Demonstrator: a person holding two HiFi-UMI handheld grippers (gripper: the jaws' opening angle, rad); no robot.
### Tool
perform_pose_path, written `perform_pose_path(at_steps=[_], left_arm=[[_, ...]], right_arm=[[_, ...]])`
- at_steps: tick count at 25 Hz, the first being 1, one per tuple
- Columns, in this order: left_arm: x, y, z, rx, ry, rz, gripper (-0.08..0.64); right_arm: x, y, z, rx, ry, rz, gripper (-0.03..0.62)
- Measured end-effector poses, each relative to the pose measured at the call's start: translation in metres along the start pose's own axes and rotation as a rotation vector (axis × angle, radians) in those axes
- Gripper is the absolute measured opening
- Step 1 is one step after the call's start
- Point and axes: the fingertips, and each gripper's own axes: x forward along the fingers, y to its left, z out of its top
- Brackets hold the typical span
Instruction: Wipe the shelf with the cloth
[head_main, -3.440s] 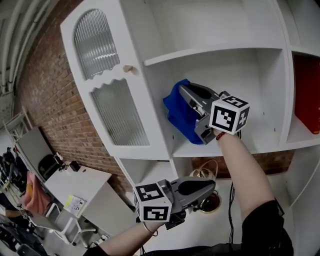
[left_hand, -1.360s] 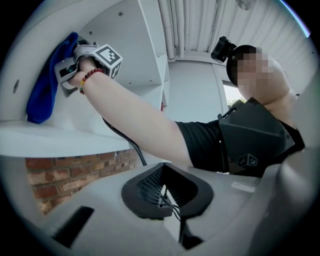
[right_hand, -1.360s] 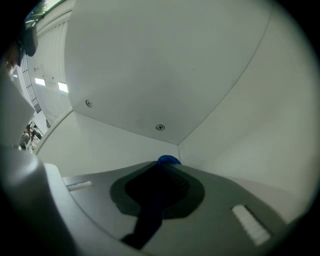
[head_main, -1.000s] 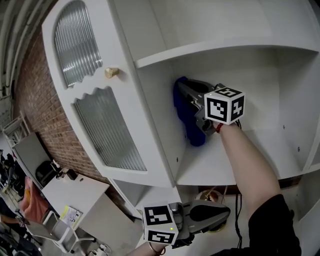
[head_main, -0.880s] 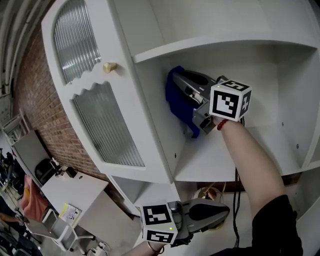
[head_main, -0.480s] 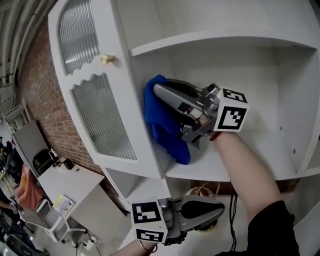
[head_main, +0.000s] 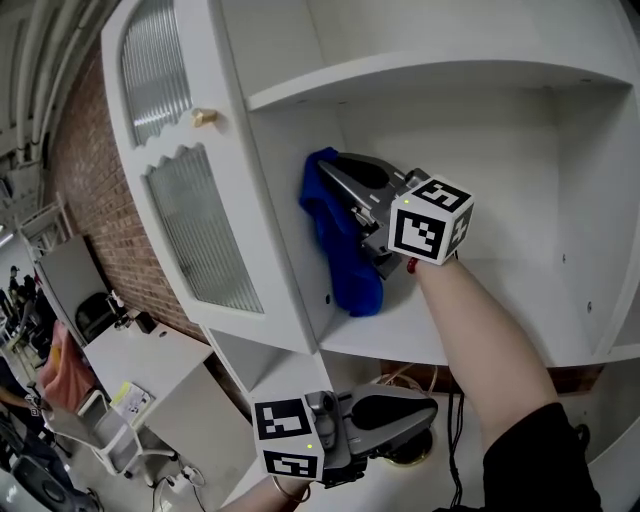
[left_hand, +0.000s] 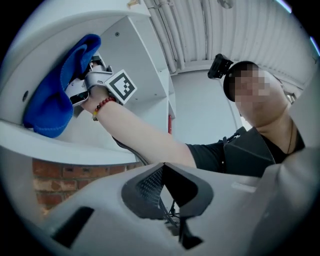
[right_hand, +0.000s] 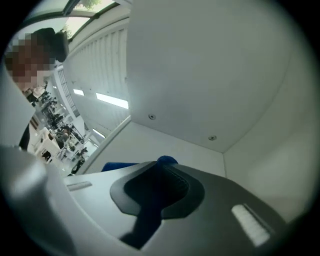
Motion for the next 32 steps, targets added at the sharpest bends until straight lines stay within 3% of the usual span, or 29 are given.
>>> perform_pose_path(at_steps=[6, 16, 18, 21, 23, 25, 28, 32], left_arm=[[0.001, 0.008, -0.002, -0.01, -0.009, 0.019, -0.003], [0.0, 0.008, -0.002, -0.004, -0.01, 0.017, -0.003], [-0.005, 0.007, 0.001, 0.001, -0.018, 0.029, -0.003], [-0.012, 0.003, 0.006, 0.013, -0.021, 0.042, -0.003], [-0.017, 0.001, 0.009, 0.024, -0.021, 0.047, -0.003], [-0.019, 0.0, 0.013, 0.035, -0.033, 0.054, -0.003], [-0.022, -0.001, 0.021, 0.056, -0.06, 0.076, -0.003], [-0.027, 0.002, 0.031, 0.086, -0.082, 0.118, -0.003]], right_arm=[[-0.013, -0.047, -0.031, 0.108, 0.054, -0.171, 0.014], [-0.027, -0.081, -0.066, 0.202, 0.169, -0.336, 0.014], [-0.028, -0.08, -0.065, 0.187, 0.174, -0.332, 0.014], [-0.022, -0.053, -0.025, 0.141, 0.047, -0.172, 0.016], [-0.019, -0.02, 0.011, 0.237, -0.086, 0.032, 0.026], [-0.019, 0.017, 0.036, 0.327, -0.158, 0.228, 0.026], [-0.019, 0.06, 0.047, 0.334, -0.154, 0.39, 0.029], [-0.01, 0.096, 0.024, 0.3, -0.033, 0.499, 0.029]])
